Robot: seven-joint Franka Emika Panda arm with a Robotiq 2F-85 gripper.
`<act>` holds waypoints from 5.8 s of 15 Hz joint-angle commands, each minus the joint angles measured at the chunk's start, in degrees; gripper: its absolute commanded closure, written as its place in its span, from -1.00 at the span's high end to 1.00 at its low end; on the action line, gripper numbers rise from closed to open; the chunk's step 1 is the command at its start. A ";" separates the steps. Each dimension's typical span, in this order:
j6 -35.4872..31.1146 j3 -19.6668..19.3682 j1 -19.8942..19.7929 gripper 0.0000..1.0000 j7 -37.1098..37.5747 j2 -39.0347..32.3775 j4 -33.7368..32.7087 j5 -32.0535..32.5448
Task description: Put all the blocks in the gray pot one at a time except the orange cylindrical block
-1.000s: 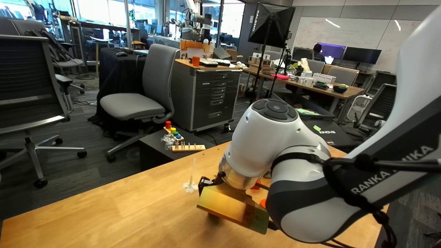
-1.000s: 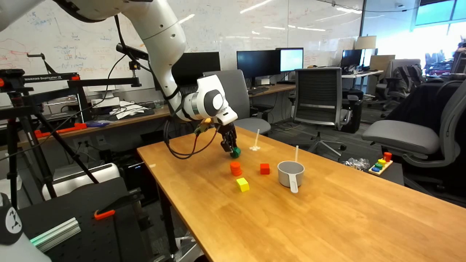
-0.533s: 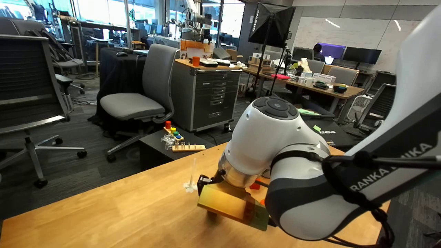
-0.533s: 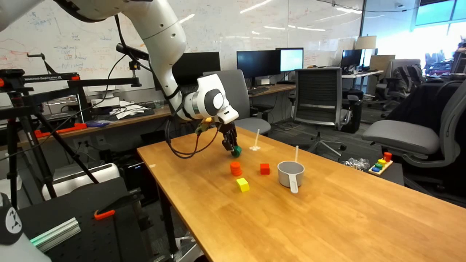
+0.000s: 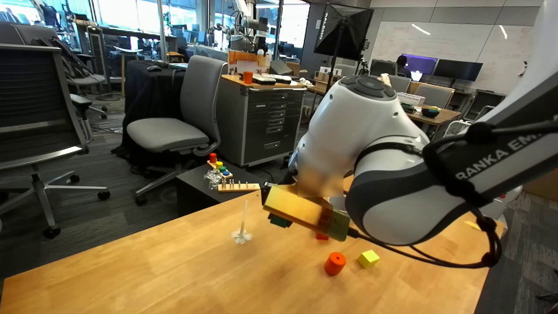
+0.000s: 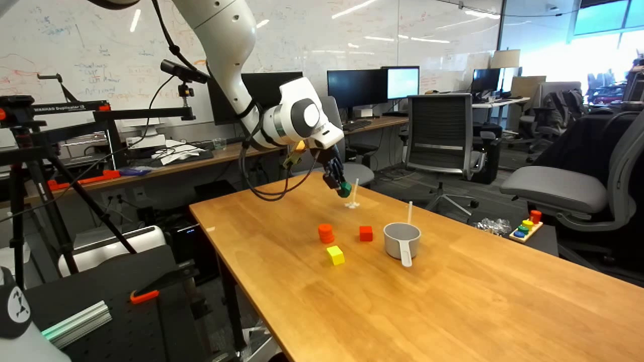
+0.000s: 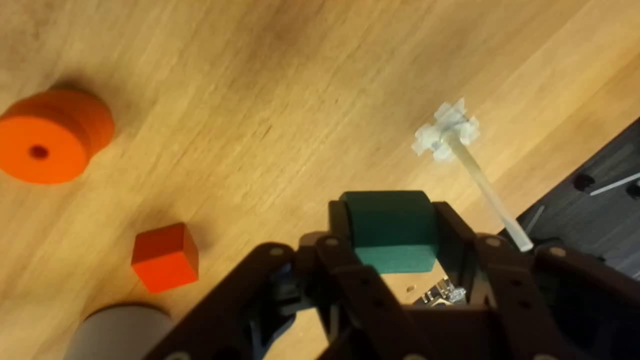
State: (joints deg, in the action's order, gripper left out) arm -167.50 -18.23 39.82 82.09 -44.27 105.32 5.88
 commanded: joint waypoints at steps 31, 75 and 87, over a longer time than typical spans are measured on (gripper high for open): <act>-1.16 -14.58 -0.78 1.00 1.46 12.43 18.10 5.08; 24.17 12.20 -22.06 1.00 -30.04 -6.13 -12.53 -2.93; 28.97 11.79 -23.76 0.98 -28.88 -5.83 -12.09 -2.98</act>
State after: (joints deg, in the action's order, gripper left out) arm -139.86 -6.59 16.55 53.90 -49.75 94.73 3.12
